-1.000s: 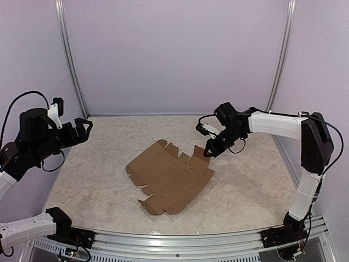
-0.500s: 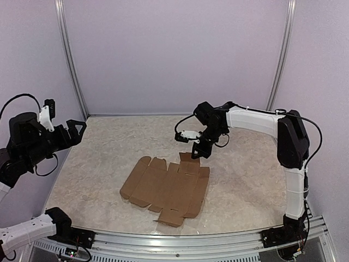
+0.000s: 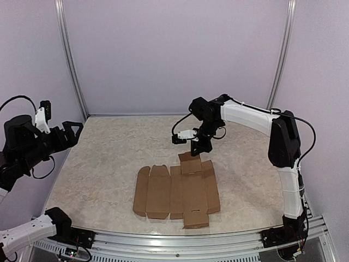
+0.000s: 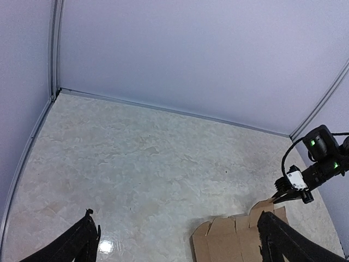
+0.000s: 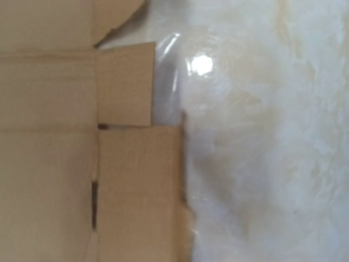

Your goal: Fold the paper box

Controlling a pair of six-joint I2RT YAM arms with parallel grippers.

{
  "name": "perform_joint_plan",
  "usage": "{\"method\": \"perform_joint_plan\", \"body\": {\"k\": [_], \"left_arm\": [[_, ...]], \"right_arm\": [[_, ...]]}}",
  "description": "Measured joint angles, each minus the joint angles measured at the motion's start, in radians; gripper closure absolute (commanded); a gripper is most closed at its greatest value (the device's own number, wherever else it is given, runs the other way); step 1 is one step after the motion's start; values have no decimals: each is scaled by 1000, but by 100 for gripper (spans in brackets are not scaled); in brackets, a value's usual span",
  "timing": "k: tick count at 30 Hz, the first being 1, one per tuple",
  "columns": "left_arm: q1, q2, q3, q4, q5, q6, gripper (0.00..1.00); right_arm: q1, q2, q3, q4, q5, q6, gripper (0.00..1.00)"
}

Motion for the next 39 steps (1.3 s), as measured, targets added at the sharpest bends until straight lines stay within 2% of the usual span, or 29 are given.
{"method": "perform_joint_plan", "body": {"k": [3,5,6,7,8,11,18,22,26,31,35,39], "left_arm": [[0,0,0,0,0,0,1],[0,1,-2,0,1,1,1],[0,2,-2,0,2,1,1],[0,3,-2,0,3,1,1],[0,5,-3,1,5,1,1],[0,5,-11,2,11,1,1],[0,17,-34,6,22,4,1],[0,41,-34,20,26,10,1],[0,60,-35,39,26,22,1],[0,86,-35,73,36,27,1],[-1,112,-43,99,47,27,1],[0,137,-50,108,52,27,1]], "right_arm": [[0,-9,-20,23,3,13,59],[0,-34,-64,58,6,30,52],[0,-56,-98,84,10,40,37],[0,-76,-124,102,13,57,6],[0,-103,-159,126,17,74,1],[0,-198,-252,197,34,140,0],[-2,-544,-594,460,93,373,0],[-9,-687,-730,586,204,557,0],[-42,-745,-793,619,331,790,0],[-121,-779,-939,660,266,988,0],[-129,-828,-1079,680,192,1107,1],[-129,-877,-1151,711,85,1193,8]]}}
